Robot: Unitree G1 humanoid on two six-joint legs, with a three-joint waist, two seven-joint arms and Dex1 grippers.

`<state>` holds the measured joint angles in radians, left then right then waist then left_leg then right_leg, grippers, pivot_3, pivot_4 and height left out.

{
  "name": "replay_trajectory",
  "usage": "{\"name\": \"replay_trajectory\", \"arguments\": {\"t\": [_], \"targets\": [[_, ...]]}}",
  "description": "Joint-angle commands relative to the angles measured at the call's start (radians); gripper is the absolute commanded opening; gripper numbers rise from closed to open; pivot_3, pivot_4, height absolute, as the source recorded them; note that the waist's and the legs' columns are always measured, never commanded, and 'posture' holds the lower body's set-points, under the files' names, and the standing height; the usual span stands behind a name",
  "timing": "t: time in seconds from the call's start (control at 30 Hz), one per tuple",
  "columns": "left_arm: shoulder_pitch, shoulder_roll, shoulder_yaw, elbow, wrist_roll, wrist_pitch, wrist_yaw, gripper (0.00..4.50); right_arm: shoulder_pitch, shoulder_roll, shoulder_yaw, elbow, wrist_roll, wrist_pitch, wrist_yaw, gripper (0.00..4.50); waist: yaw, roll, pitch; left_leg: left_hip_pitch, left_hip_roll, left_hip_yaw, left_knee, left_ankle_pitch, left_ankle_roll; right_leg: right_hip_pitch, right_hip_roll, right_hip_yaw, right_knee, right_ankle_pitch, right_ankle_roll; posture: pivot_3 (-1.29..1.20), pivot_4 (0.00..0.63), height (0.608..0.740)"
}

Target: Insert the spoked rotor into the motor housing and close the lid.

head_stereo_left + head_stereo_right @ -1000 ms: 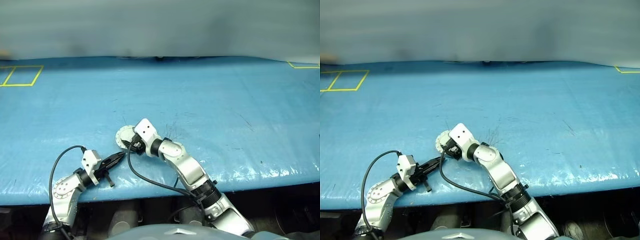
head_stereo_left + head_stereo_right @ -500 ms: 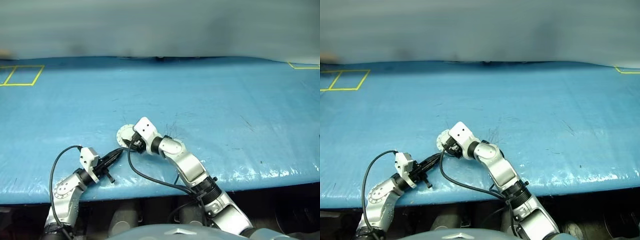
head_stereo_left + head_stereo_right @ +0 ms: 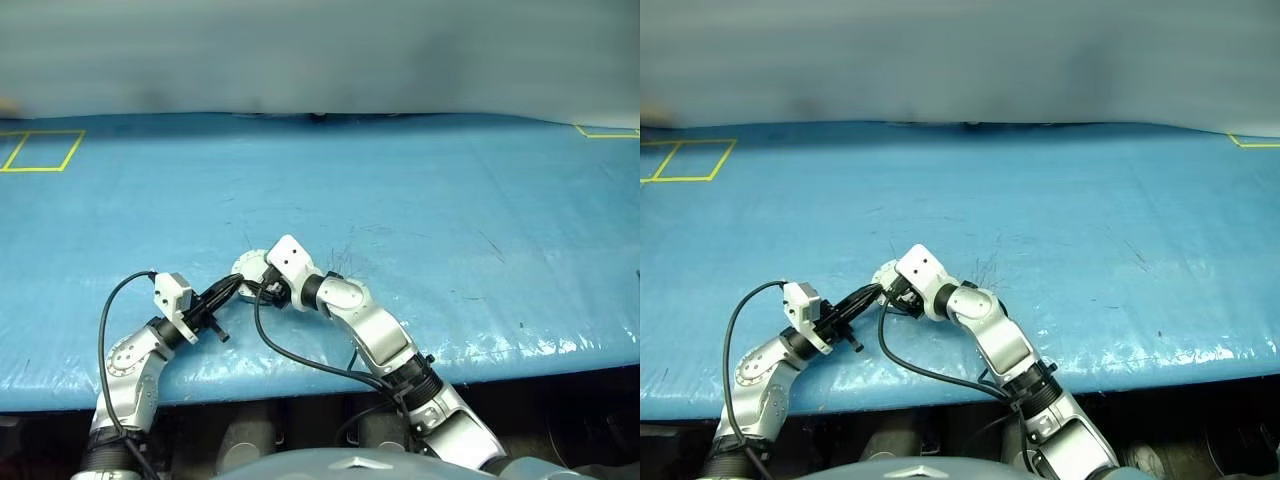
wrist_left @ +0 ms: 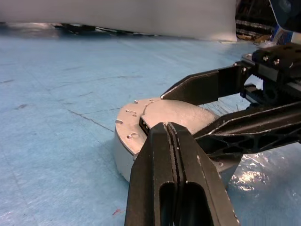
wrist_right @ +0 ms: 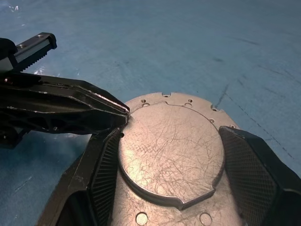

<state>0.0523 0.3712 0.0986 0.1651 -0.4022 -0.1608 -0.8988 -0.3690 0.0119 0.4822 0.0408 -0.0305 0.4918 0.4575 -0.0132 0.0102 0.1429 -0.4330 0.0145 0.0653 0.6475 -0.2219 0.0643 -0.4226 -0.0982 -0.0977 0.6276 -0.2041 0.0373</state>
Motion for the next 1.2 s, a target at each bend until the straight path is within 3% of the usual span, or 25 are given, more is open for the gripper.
{"name": "replay_trajectory", "arguments": {"t": [0.03, 0.23, 0.37, 0.4, 0.67, 1.0, 1.2], "targets": [[0.019, 0.019, -0.022, 0.032, 0.065, -0.004, 0.019, 0.00, 0.025, -0.008, -0.006, 0.032, 0.003, 0.040, 0.000, 2.97, 0.000, 0.000, 0.000, 0.000, 0.000, 0.000, 0.000, 0.000, -0.001, 0.000, 0.000, 0.000, 0.000, 0.000, 0.000, 0.00, 0.150, 0.740], [0.024, 0.012, -0.030, 0.030, 0.079, -0.016, 0.032, 0.00, 0.032, -0.006, -0.043, 0.001, 0.059, 0.027, 0.041, 2.97, 0.003, -0.001, -0.001, 0.001, 0.000, 0.000, 0.000, -0.001, -0.001, 0.001, -0.001, 0.000, 0.000, 0.000, 0.000, 0.00, 0.150, 0.740], [0.032, 0.014, -0.035, 0.028, 0.085, -0.019, 0.037, 0.00, 0.034, -0.023, -0.061, -0.042, 0.084, 0.024, 0.061, 4.32, 0.003, -0.002, -0.001, 0.000, 0.000, 0.000, 0.000, -0.001, -0.001, 0.001, -0.002, 0.000, -0.001, 0.000, 0.000, 0.00, 0.150, 0.740], [0.033, 0.015, -0.036, 0.027, 0.085, -0.019, 0.038, 0.00, 0.036, -0.025, -0.069, -0.058, 0.095, 0.025, 0.065, 4.47, 0.003, -0.001, -0.001, 0.000, 0.000, 0.000, 0.000, -0.002, -0.001, 0.001, -0.002, 0.000, -0.001, 0.000, 0.000, 0.00, 0.150, 0.740], [0.034, 0.021, -0.037, 0.026, 0.082, -0.020, 0.039, 0.00, 0.040, 0.021, -0.259, -0.193, 0.278, 0.199, 0.025, 4.47, 0.004, -0.001, -0.001, 0.000, 0.000, 0.000, 0.000, -0.001, -0.001, 0.000, -0.002, 0.001, -0.001, 0.000, 0.000, 0.00, 0.150, 0.740], [0.034, 0.025, -0.037, 0.025, 0.081, -0.021, 0.038, 0.00, 0.061, 0.086, -0.519, -0.077, 0.591, 0.582, 0.015, 4.47, 0.003, -0.001, -0.001, -0.001, 0.000, -0.001, 0.000, -0.001, -0.001, -0.001, -0.002, 0.001, -0.001, 0.000, -0.002, 0.00, 0.150, 0.740], [0.048, 0.026, -0.037, 0.021, 0.083, -0.025, 0.040, 0.00, 0.046, 0.126, -0.601, 0.002, 0.693, 0.664, -0.008, 4.47, 0.002, -0.001, -0.001, -0.001, 0.000, 0.000, 0.000, -0.002, -0.001, 0.000, -0.002, 0.000, -0.001, 0.000, -0.002, 0.00, 0.150, 0.740]]}}
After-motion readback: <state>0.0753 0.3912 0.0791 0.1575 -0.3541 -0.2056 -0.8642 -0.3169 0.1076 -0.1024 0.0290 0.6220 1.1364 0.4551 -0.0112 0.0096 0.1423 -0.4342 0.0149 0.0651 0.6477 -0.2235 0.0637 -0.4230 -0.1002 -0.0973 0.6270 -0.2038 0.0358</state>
